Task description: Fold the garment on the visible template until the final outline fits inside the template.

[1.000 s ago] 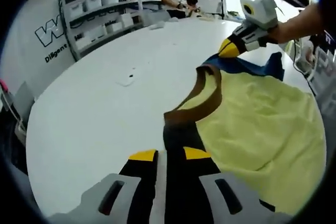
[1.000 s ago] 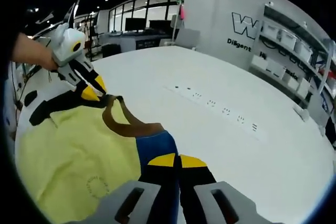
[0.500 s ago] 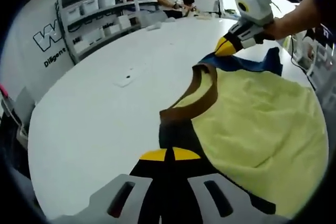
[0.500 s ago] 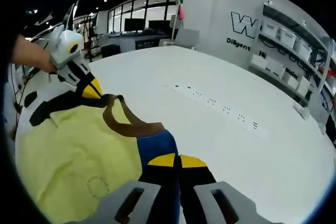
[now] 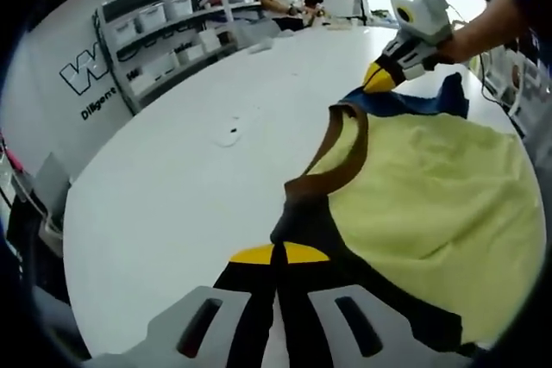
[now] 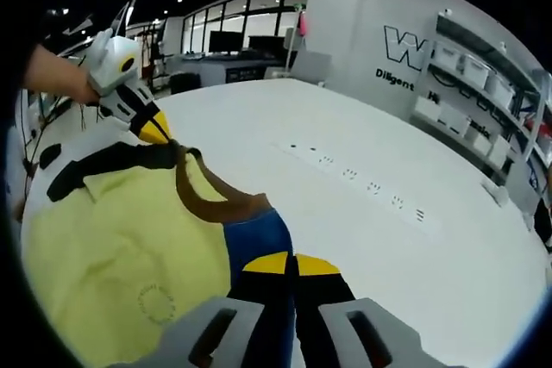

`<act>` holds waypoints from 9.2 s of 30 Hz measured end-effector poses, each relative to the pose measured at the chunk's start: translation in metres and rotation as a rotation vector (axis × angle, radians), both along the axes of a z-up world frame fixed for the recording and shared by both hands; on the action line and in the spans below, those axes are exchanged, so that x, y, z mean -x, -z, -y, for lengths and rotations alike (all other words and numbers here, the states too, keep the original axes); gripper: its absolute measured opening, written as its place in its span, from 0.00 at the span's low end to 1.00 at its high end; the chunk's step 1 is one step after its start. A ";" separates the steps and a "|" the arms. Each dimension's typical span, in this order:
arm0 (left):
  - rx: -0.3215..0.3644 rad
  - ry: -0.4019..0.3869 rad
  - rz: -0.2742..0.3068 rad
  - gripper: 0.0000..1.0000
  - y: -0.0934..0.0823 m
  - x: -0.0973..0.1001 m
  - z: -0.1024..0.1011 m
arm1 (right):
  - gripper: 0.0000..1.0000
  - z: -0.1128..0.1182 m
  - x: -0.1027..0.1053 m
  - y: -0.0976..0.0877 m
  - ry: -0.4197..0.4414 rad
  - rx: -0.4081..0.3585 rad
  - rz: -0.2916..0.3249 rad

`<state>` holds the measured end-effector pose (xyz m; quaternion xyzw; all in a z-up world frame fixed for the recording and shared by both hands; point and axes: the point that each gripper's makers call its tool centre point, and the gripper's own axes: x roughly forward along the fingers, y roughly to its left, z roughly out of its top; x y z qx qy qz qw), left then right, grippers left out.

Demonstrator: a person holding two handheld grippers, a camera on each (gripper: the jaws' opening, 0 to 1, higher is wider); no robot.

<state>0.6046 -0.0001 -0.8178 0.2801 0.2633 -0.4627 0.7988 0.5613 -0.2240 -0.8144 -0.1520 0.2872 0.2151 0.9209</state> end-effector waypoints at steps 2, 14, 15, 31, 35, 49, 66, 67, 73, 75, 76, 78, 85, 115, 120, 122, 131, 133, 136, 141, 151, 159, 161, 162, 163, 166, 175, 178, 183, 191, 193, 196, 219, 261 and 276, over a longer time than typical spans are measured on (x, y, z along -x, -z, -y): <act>-0.018 -0.006 0.014 0.03 0.001 -0.004 -0.001 | 0.00 0.002 -0.004 0.000 0.005 0.013 0.012; -0.071 -0.066 0.071 0.03 0.003 -0.017 -0.011 | 0.00 -0.004 -0.024 -0.011 0.029 0.031 0.093; -0.069 -0.069 0.067 0.03 0.002 -0.016 -0.012 | 0.00 -0.004 -0.023 -0.010 0.032 0.019 0.085; -0.025 -0.103 0.012 0.15 0.001 -0.002 -0.005 | 0.07 0.000 -0.004 -0.014 0.022 -0.018 0.052; -0.023 -0.098 -0.004 0.19 -0.001 0.008 -0.005 | 0.12 -0.001 0.009 -0.016 0.013 -0.022 0.040; 0.086 -0.143 -0.054 0.31 -0.023 0.042 -0.009 | 0.30 -0.012 0.047 -0.029 -0.037 -0.043 0.010; 0.131 -0.203 -0.054 0.36 -0.041 0.112 -0.029 | 0.36 -0.009 0.119 -0.043 -0.041 -0.057 0.009; 0.135 -0.206 -0.055 0.36 -0.041 0.115 -0.030 | 0.36 -0.010 0.123 -0.043 -0.046 -0.052 0.009; 0.133 -0.211 -0.053 0.36 -0.040 0.142 -0.034 | 0.36 -0.005 0.149 -0.043 -0.043 -0.045 0.005; 0.139 -0.218 -0.056 0.36 -0.039 0.150 -0.036 | 0.35 -0.003 0.156 -0.043 -0.029 -0.057 0.005; 0.141 -0.219 -0.057 0.35 -0.039 0.153 -0.036 | 0.35 -0.002 0.160 -0.042 -0.022 -0.061 0.002; 0.135 -0.220 -0.055 0.35 -0.037 0.162 -0.037 | 0.35 -0.001 0.170 -0.040 -0.015 -0.066 -0.003; 0.129 -0.220 -0.066 0.33 -0.031 0.196 -0.042 | 0.33 0.001 0.200 -0.036 0.012 -0.085 -0.014; 0.029 -0.221 -0.107 0.25 0.011 0.275 -0.055 | 0.19 0.006 0.288 0.011 0.099 -0.116 -0.139; -0.010 -0.216 -0.119 0.23 0.021 0.281 -0.060 | 0.16 0.002 0.295 0.016 0.097 -0.121 -0.156; -0.001 -0.221 -0.122 0.22 0.021 0.281 -0.059 | 0.15 0.001 0.297 0.018 0.096 -0.120 -0.162; 0.023 -0.257 -0.122 0.04 0.022 0.279 -0.061 | 0.05 -0.003 0.305 0.028 0.095 -0.131 -0.221; 0.023 -0.263 -0.128 0.04 0.021 0.279 -0.062 | 0.00 -0.003 0.305 0.030 0.080 -0.107 -0.219; 0.051 -0.281 -0.138 0.04 0.013 0.281 -0.063 | 0.00 -0.005 0.305 0.028 0.078 -0.112 -0.223; 0.064 -0.342 -0.147 0.04 0.009 0.281 -0.067 | 0.00 -0.002 0.310 0.024 0.085 -0.114 -0.217; 0.044 -0.504 -0.153 0.04 0.008 0.292 -0.067 | 0.00 0.011 0.325 0.019 0.060 -0.055 -0.241; 0.067 -0.513 -0.174 0.04 0.005 0.302 -0.075 | 0.00 0.010 0.325 0.014 0.045 -0.041 -0.224; 0.063 -0.510 -0.185 0.04 0.007 0.303 -0.077 | 0.00 0.010 0.327 0.015 0.042 -0.038 -0.214; 0.064 -0.509 -0.196 0.04 0.008 0.305 -0.077 | 0.00 0.010 0.328 0.015 0.042 -0.035 -0.213; 0.062 -0.507 -0.204 0.04 0.008 0.306 -0.077 | 0.00 0.010 0.330 0.015 0.041 -0.035 -0.211; 0.032 -0.467 -0.205 0.04 0.010 0.309 -0.078 | 0.00 0.012 0.333 0.017 0.048 -0.051 -0.210; 0.022 -0.442 -0.266 0.04 0.019 0.316 -0.090 | 0.00 0.010 0.348 0.021 0.041 -0.083 -0.216; 0.021 -0.417 -0.298 0.04 0.022 0.321 -0.089 | 0.00 0.009 0.353 0.023 0.035 -0.093 -0.227; 0.026 -0.380 -0.303 0.04 0.022 0.324 -0.088 | 0.00 0.008 0.357 0.025 0.044 -0.117 -0.242; 0.040 -0.335 -0.293 0.04 0.021 0.331 -0.089 | 0.00 0.011 0.356 0.028 0.048 -0.098 -0.238; 0.036 -0.322 -0.279 0.04 0.021 0.332 -0.088 | 0.00 0.011 0.356 0.028 0.052 -0.102 -0.234; 0.029 -0.320 -0.258 0.05 0.021 0.330 -0.089 | 0.00 0.012 0.356 0.028 0.059 -0.114 -0.236; 0.101 -0.341 -0.188 0.13 -0.001 0.320 -0.086 | 0.02 0.048 0.319 0.006 0.118 -0.043 -0.137; 0.196 -0.342 -0.061 0.45 -0.038 0.298 -0.098 | 0.11 0.089 0.216 0.026 0.234 0.094 -0.120; 0.193 -0.301 -0.074 0.43 -0.034 0.296 -0.088 | 0.00 0.090 0.219 0.027 0.290 0.062 -0.159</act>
